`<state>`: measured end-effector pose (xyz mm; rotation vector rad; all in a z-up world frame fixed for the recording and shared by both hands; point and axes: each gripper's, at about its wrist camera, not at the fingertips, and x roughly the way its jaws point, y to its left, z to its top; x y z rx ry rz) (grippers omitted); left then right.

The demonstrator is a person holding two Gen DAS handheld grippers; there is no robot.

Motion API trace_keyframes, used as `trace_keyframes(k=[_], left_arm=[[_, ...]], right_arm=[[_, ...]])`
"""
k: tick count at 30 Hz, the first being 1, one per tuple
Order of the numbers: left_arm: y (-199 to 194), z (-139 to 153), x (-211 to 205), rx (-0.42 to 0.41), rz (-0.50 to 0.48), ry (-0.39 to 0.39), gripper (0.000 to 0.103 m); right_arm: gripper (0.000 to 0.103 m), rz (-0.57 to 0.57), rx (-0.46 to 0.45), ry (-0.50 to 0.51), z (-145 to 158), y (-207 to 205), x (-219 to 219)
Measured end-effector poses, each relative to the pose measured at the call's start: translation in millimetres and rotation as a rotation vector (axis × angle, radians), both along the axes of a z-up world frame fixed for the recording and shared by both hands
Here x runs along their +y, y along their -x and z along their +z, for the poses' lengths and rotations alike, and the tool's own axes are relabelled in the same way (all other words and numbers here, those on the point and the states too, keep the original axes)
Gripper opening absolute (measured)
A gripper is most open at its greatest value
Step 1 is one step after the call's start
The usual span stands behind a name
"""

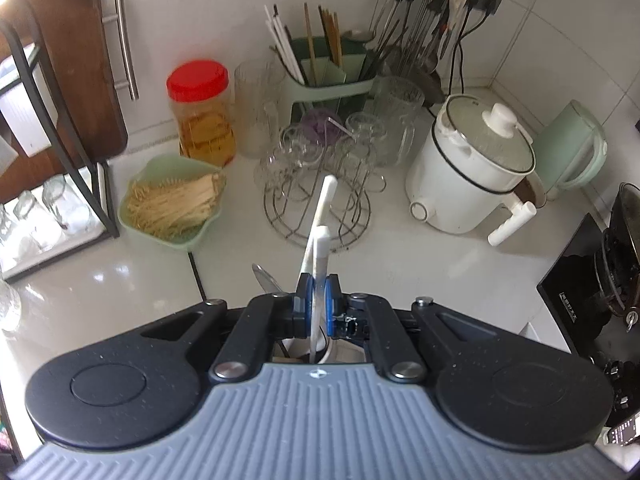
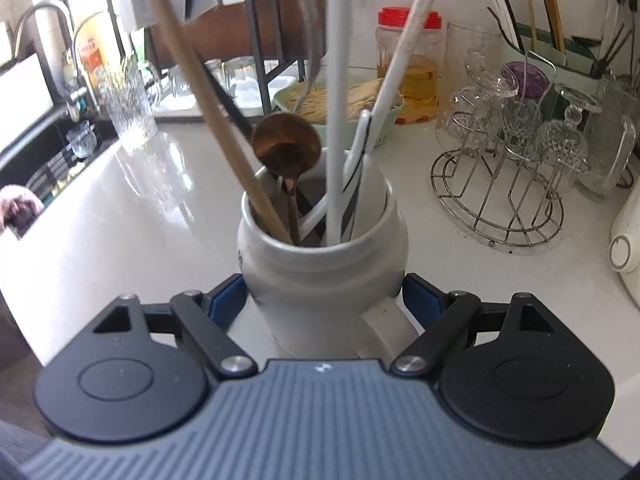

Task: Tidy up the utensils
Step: 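Lower the white chopstick end-first into the white mug with the left tool, then open the left tool to release the white chopstick in the mug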

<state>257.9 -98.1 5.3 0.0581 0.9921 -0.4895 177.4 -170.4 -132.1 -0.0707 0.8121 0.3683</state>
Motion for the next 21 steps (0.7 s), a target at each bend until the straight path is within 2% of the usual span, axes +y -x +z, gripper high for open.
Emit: trace_keyframes(k=[2,4,6,14,15,16,18,21], left_arm=[[-0.1,-3.6,-1.3,0.011,0.0,-0.006,0.007],[-0.8,-7.3,-1.2,0.019,0.002,-0.006,0.007],[-2.1,-8.2,-1.1,0.022,0.002,0.001,0.007],[2.6,-4.1,2.7,-0.005,-0.003,0.057,0.009],[4.1,-2.7,4.2,-0.014,-0.001,0.065,0.017],[5.6,-1.1,6.0,-0.022,0.004,0.072,0.031],[10.4,2.2,10.3,-0.05,0.023,0.08,0.047],[18.2,8.0,18.6,-0.089,0.035,0.106,0.053]], right_arm=[[0.088,0.003,0.002,-0.011,-0.3,-0.6,-0.6],[0.096,0.014,-0.001,-0.022,-0.2,0.0,-0.2],[0.1,0.027,-0.014,-0.032,1.0,1.5,0.9],[0.1,-0.002,-0.041,-0.035,6.5,1.6,-3.5],[0.1,-0.011,-0.04,-0.043,7.4,1.6,-4.7],[0.1,-0.02,-0.041,-0.046,7.9,1.6,-6.0],[0.1,-0.026,-0.043,-0.051,9.0,2.8,-6.8],[0.099,-0.022,-0.051,-0.057,12.1,6.4,-7.7]])
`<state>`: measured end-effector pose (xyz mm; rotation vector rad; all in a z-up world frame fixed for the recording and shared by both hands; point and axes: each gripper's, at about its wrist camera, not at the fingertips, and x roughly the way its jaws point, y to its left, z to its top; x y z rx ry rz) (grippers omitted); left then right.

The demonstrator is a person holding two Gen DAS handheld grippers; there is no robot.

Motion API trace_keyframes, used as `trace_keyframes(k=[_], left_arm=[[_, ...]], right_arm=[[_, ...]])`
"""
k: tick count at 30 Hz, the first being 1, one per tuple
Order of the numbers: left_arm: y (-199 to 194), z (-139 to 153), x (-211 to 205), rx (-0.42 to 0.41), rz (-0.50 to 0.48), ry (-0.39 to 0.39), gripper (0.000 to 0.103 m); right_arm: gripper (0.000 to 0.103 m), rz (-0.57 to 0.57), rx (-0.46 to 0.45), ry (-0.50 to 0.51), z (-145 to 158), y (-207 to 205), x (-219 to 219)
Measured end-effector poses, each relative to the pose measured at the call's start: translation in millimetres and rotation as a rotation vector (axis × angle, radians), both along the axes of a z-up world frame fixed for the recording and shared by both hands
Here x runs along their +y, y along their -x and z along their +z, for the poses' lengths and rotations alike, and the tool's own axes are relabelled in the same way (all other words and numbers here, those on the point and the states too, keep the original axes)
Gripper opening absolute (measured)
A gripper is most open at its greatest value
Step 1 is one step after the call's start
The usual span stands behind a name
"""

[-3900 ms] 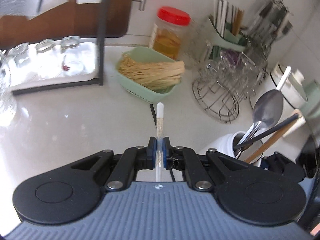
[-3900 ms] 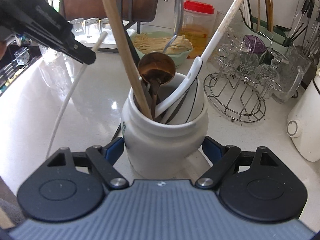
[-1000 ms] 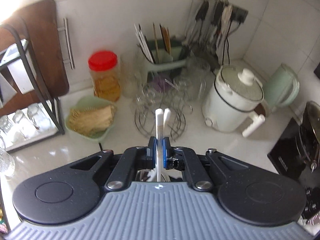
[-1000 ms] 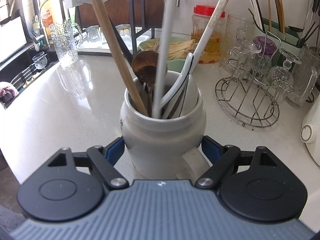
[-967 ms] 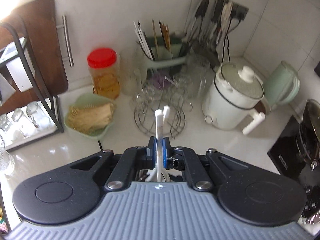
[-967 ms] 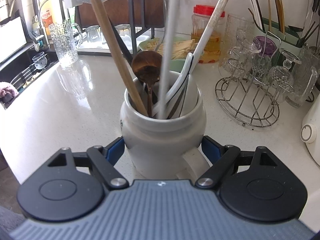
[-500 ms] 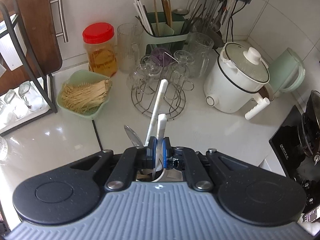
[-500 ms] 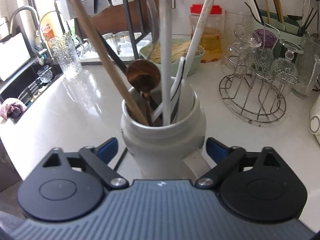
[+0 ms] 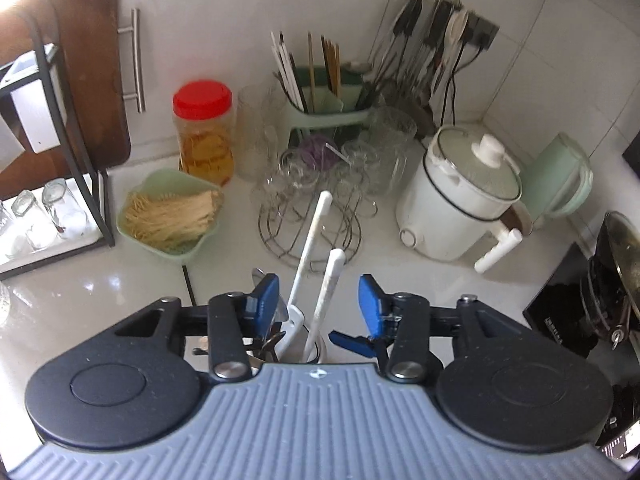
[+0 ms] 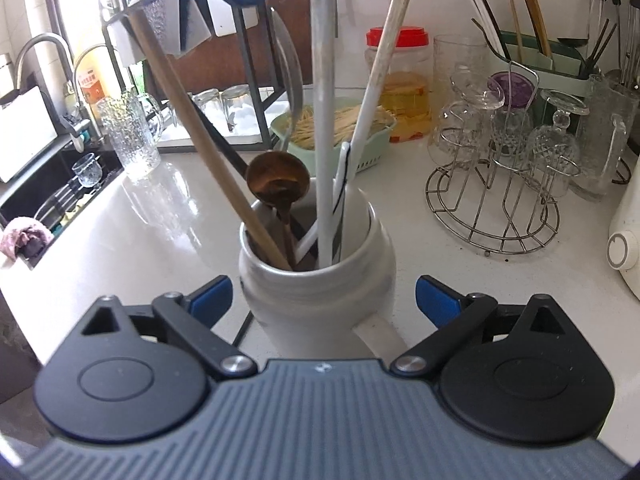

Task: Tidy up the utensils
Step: 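Open the left tool to release the white chopstick in the mug, then move the open left tool down to the black chopstick on the counter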

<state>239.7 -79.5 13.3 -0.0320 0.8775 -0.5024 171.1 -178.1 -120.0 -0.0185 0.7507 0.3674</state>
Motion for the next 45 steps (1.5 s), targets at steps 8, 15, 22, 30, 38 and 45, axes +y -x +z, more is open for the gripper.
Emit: trace_keyframes(k=[8,15,22,30,38,45], left_arm=[[18.3,18.6,51.4,-0.103,0.164,0.114,0.061],[21.7,13.9,103.2,-0.124,0.308,0.123,0.061],[9.8,-25.5,145.0,-0.034,0.422,0.157,0.061],[-20.7,-88.6,150.8,0.109,0.42,0.142,0.061],[-58.3,-151.6,120.7,0.201,0.336,0.133,0.061],[-86.6,-181.2,92.9,0.194,0.296,0.097,0.057]], right_arm=[[0.099,-0.05,-0.034,0.005,11.4,7.0,-4.9],[0.098,-0.038,-0.041,0.039,15.0,12.7,2.5],[0.089,-0.015,-0.042,0.08,16.8,11.2,12.4],[0.083,-0.023,-0.037,0.115,13.1,5.4,20.4],[0.084,-0.04,-0.046,0.103,10.3,4.6,20.9],[0.084,-0.041,-0.03,0.115,11.9,2.2,23.7]])
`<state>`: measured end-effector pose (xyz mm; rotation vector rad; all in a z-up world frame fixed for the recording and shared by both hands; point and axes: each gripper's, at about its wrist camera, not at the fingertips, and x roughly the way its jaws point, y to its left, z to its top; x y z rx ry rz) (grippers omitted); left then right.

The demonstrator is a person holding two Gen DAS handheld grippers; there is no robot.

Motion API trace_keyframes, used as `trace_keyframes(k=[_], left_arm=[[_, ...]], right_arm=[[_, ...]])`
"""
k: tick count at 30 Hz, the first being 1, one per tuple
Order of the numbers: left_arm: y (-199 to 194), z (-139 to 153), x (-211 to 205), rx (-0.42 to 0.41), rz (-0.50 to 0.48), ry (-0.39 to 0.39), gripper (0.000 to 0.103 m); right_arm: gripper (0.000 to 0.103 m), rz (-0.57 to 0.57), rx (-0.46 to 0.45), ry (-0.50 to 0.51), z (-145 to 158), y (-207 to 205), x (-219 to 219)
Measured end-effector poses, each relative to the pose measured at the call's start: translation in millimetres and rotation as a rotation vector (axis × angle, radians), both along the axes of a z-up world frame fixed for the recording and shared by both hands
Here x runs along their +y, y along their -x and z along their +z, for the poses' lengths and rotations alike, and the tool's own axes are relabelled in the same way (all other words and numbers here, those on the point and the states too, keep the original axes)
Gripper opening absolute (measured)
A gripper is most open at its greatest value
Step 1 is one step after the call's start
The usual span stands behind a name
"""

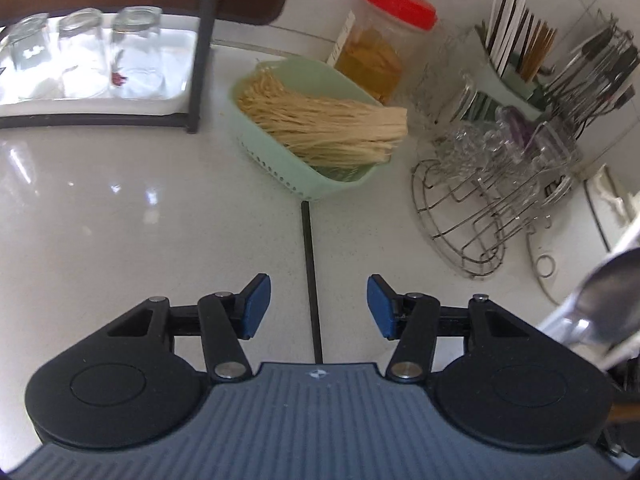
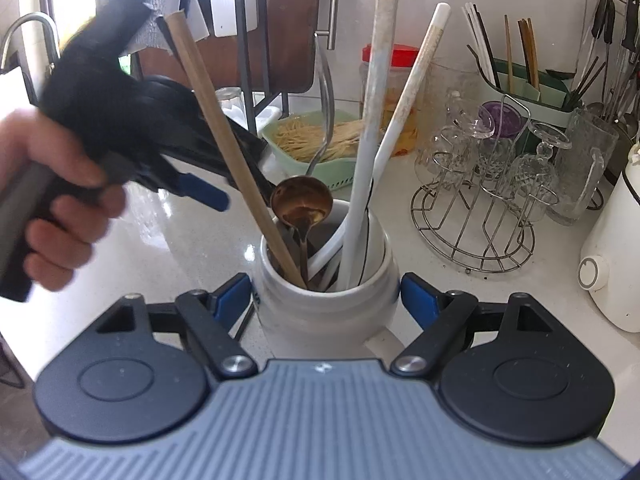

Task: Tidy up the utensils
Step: 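Move the open left tool down to the black chopstick on the counter, then close the left tool on the black chopstick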

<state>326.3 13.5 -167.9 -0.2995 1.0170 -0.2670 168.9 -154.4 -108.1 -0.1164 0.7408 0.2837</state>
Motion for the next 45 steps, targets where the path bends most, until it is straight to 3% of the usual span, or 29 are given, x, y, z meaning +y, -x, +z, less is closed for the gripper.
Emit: trace_keyframes(k=[11,19,26,29,35,45], left_arm=[[-31.8,-36.0,-33.7,-0.06,-0.048,-0.149,0.04],[-49.3,-45.6,-42.4,-0.092,-0.048,-0.181,0.027],[-62.1,-47.9,-50.2,-0.122,-0.031,-0.223,0.024],[-66.1,-48.1,-53.6,-0.122,-0.031,-0.247,0.011],[-64.3,-48.4,-55.2,-0.128,-0.066,-0.26,0.007],[-36.9,-37.7,-38.2,-0.09,-0.047,-0.197,0.005]], right_arm=[[0.084,0.005,0.007,-0.016,-0.6,-1.3,-3.5],[0.085,0.014,-0.007,-0.033,-4.0,-0.7,-6.5],[0.085,0.018,-0.011,-0.033,-5.1,0.1,-6.5],[0.085,0.02,-0.002,-0.034,-4.1,-0.9,-6.6],[0.085,0.025,0.014,-0.029,-2.7,-3.4,-6.1],[0.085,0.035,0.027,-0.022,-2.9,-5.8,-5.7]])
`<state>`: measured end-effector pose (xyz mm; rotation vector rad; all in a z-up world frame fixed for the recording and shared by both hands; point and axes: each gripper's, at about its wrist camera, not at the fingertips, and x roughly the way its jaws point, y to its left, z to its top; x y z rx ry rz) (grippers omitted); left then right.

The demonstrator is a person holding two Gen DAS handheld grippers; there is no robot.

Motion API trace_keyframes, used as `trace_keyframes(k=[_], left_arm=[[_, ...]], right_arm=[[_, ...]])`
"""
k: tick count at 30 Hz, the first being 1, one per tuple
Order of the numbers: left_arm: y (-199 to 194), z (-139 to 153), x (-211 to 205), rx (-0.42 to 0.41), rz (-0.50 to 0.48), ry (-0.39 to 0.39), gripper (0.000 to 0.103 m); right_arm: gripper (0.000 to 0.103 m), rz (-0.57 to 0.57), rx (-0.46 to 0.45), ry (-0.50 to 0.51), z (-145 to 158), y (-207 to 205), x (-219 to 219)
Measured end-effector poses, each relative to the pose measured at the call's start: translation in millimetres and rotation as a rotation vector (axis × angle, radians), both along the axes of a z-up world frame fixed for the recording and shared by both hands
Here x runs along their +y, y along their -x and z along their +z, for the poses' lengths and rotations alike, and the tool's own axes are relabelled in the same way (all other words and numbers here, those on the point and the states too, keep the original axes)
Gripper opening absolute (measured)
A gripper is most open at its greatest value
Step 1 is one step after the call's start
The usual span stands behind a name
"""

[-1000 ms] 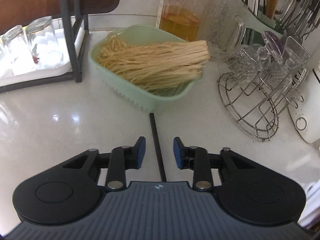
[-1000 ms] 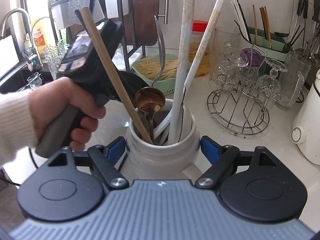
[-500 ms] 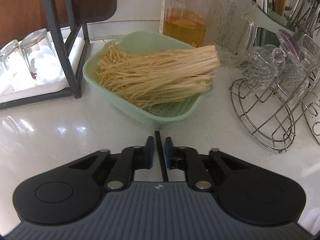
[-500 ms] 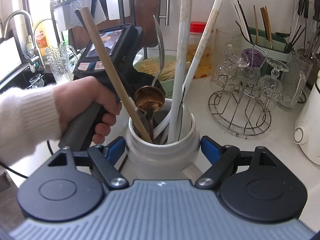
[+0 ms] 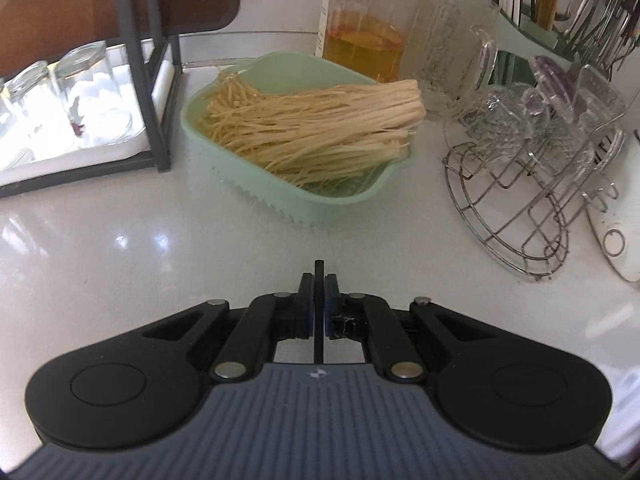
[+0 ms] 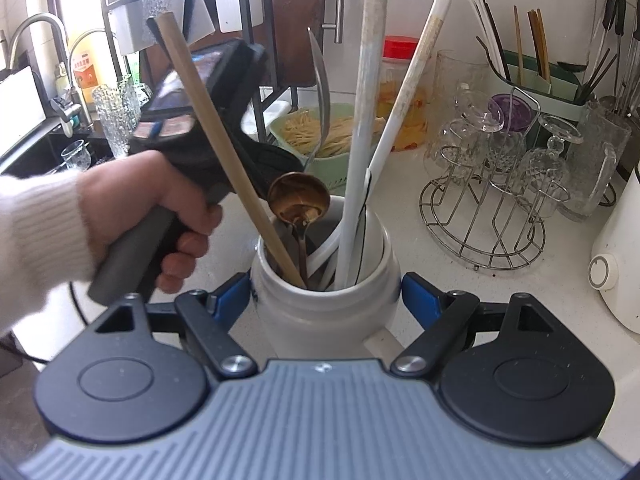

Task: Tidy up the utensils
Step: 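Close the left tool on the black chopstick, then lift the black chopstick with the left tool and carry it over the mug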

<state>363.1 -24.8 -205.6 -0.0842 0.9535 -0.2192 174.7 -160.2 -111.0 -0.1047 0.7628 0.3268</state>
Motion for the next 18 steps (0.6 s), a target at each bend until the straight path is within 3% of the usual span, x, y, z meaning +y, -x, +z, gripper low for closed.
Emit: trace_keyframes(k=[18], left_arm=[[79.2,98.9,28.7,-0.091,-0.003,0.106,0.005]], right_arm=[[0.085,0.025,0.021,0.036,1.1,-1.4,2.6]])
